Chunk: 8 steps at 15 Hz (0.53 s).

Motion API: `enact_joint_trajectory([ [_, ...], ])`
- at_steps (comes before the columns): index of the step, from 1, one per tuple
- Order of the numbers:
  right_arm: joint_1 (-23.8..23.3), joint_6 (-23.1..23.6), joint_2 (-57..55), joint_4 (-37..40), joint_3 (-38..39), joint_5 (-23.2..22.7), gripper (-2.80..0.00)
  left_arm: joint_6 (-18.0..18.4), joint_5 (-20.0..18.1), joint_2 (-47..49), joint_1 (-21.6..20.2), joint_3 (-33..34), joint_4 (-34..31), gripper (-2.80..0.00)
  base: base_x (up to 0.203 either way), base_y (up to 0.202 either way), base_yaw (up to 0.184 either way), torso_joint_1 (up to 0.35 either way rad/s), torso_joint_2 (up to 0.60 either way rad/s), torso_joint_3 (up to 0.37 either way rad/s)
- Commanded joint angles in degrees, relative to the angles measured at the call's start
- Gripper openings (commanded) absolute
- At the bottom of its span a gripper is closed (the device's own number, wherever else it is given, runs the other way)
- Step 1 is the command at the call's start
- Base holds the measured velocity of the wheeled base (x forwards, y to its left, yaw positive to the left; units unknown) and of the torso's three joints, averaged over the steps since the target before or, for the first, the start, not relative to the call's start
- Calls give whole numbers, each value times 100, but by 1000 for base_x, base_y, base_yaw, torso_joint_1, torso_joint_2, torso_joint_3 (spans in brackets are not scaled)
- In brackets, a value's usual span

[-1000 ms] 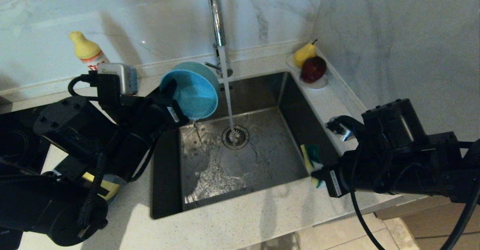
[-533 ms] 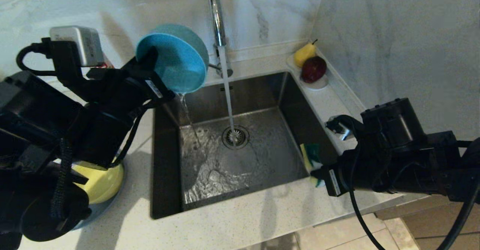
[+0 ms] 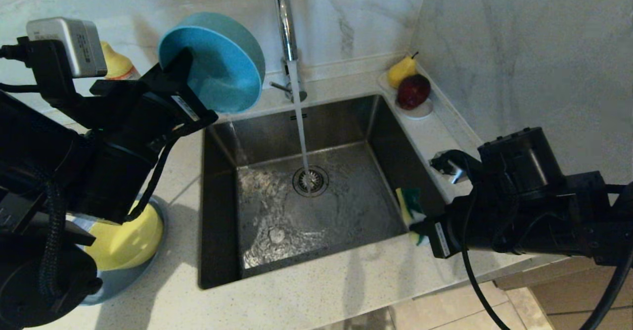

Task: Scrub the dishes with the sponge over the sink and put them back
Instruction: Wash the bowl, then wipe the bowl

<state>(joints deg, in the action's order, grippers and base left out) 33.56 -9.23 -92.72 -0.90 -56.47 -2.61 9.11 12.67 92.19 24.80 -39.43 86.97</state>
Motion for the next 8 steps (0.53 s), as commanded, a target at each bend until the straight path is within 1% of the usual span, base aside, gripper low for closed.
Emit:
enact_joint_trajectory([
  [1,37,-9,175,2,-48,-11,-280,-62,-3,-217,-1,80,-460,-280,0,0,0,0,0,0],
  [2,62,-9,258,17,-69,-31,-280,-137,-6,-360,-1,99,-1073,-280,0,0,0,0,0,0],
  [3,82,-31,379,54,-162,-147,-280,-249,-20,-555,2,128,-1882,-280,0,0,0,0,0,0],
  [5,115,-79,436,108,-273,-216,-280,-521,-108,-890,6,159,-2978,-280,0,0,0,0,0,0],
  [6,186,-165,530,167,-391,-279,-280,-713,-192,-1012,9,130,-3842,-280,0,0,0,0,0,0],
  [7,216,-216,642,308,-496,-449,-280,-979,-265,-1114,12,55,-4755,-280,0,0,0,0,0,0],
  [8,219,-225,769,494,-610,-669,-280,-1304,-323,-1181,22,-49,-5507,-280,0,0,0,0,0,0],
])
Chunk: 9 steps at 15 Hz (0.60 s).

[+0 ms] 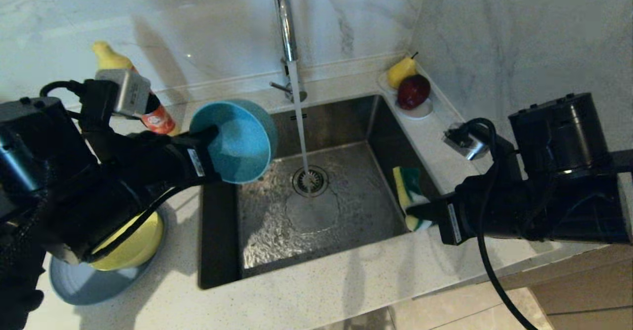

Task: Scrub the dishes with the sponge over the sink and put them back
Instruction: Wipe the bowl

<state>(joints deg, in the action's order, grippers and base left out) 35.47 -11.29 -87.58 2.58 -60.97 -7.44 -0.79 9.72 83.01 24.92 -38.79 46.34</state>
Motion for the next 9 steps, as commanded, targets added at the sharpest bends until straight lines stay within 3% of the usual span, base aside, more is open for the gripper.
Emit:
enact_joint_trajectory([
  [1,30,-22,330,303,-234,-349,-280,-598,-99,-298,19,-217,-1966,-280,0,0,0,0,0,0],
  [3,23,-88,533,757,-549,-906,-280,-1024,-458,-309,29,-366,-2895,-280,0,0,0,0,0,0],
  [6,21,-566,527,1236,-1270,-1390,-280,-1998,-1106,-267,142,-690,-3539,-280,0,0,0,0,0,0],
  [9,18,-735,414,1758,-1879,-1961,-280,-2550,-1188,1,471,-1072,-3902,-280,0,0,0,0,0,0],
])
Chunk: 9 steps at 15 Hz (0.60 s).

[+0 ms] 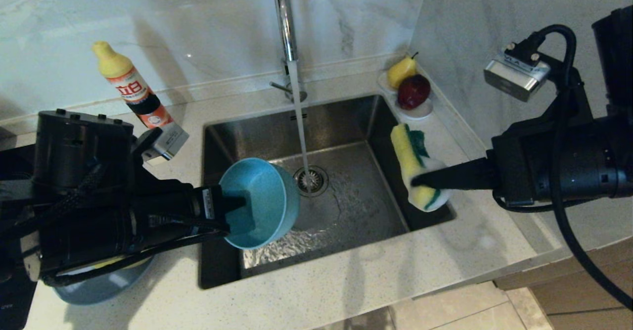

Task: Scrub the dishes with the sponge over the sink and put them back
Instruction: Wipe the bowl

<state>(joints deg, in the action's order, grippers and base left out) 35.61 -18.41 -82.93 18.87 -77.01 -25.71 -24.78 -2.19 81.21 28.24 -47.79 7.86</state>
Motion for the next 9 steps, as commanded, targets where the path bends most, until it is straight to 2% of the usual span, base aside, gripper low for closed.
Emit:
enact_joint_trajectory([
  [1,7,-33,-80,221,-361,-242,-280,-273,36,249,206,-253,-108,-280,0,0,0,0,0,0],
  [2,9,-58,-139,337,-563,-383,-280,-341,169,391,234,-438,-144,-280,0,0,0,0,0,0],
  [5,43,-224,-408,1088,-1369,-788,-280,-470,1111,758,628,-967,-218,-280,0,0,0,0,0,0],
  [7,178,-276,-608,1312,-1689,-843,-280,-483,1429,854,852,-1163,-356,-280,0,0,0,0,0,0],
  [9,519,-301,-823,1530,-1856,-807,-280,-507,1960,1119,976,-1345,-451,-280,0,0,0,0,0,0],
])
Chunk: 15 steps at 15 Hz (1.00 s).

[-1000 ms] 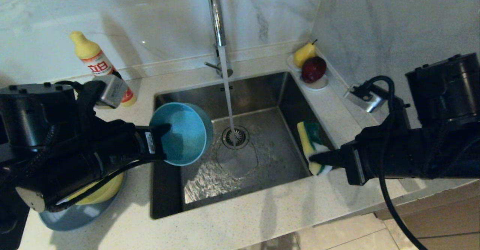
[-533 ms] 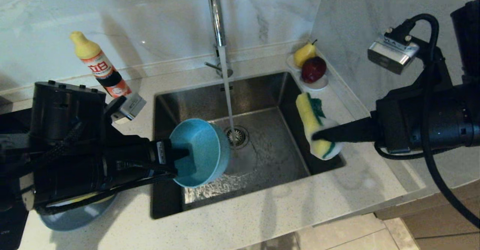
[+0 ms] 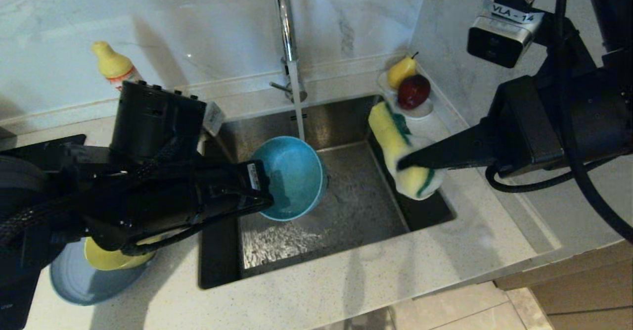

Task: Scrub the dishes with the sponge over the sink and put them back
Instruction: Wipe the bowl

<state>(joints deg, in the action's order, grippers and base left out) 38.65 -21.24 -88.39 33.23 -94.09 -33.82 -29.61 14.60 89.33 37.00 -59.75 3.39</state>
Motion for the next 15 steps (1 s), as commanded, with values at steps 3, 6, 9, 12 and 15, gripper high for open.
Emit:
enact_joint_trajectory([
  [3,543,-20,-681,188,-359,257,-280,-246,721,464,150,-379,-22,-280,0,0,0,0,0,0],
  [6,637,-78,-1190,294,-735,522,-280,-338,971,487,176,-474,40,-280,0,0,0,0,0,0],
  [9,643,-305,-1666,309,-1103,640,-280,-607,1168,665,228,-537,57,-280,0,0,0,0,0,0],
  [12,652,-472,-1970,335,-1461,750,-280,-713,1267,665,287,-567,57,-280,0,0,0,0,0,0],
  [15,711,-486,-2153,403,-1622,944,-280,-776,1710,912,326,-792,58,-280,0,0,0,0,0,0],
])
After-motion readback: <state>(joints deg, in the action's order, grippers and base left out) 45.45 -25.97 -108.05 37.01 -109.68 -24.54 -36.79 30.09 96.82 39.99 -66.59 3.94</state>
